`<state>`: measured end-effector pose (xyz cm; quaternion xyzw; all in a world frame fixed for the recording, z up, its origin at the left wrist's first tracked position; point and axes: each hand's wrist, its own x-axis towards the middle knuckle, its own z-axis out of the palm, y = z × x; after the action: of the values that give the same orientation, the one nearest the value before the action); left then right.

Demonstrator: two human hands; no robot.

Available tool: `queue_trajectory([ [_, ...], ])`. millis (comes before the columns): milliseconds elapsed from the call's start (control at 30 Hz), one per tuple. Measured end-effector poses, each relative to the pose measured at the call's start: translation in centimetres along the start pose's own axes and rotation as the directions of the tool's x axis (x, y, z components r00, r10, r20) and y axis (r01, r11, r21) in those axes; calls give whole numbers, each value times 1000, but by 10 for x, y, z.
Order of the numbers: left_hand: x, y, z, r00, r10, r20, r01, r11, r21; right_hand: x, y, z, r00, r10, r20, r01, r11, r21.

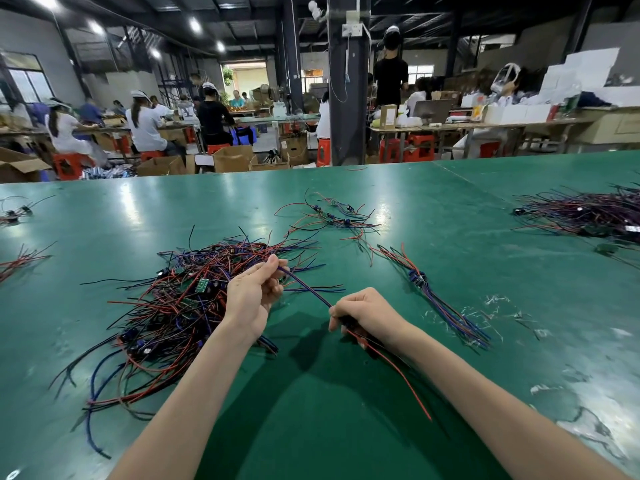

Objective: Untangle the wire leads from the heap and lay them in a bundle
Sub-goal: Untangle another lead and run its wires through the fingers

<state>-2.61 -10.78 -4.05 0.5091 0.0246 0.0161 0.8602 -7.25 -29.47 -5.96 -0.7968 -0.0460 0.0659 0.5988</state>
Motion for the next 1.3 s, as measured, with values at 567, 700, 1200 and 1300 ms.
queue_trajectory([
  [567,-1,0,2,986,120,-115,-115,992,46,2,4,1,1000,12,20,-13,1000,11],
  [700,0,3,1,996,14,-89,-20,998,-62,2,3,0,1000,15,27,-15,1000,10],
  [1200,5,-2,-3,982,131,-135,-112,983,143,-5,-4,0,993,-19,113,18,1000,7],
  [1300,7,-5,-4,956,257,-141,-204,928,312,-6,-5,2,990,-23,139,21,1000,19],
])
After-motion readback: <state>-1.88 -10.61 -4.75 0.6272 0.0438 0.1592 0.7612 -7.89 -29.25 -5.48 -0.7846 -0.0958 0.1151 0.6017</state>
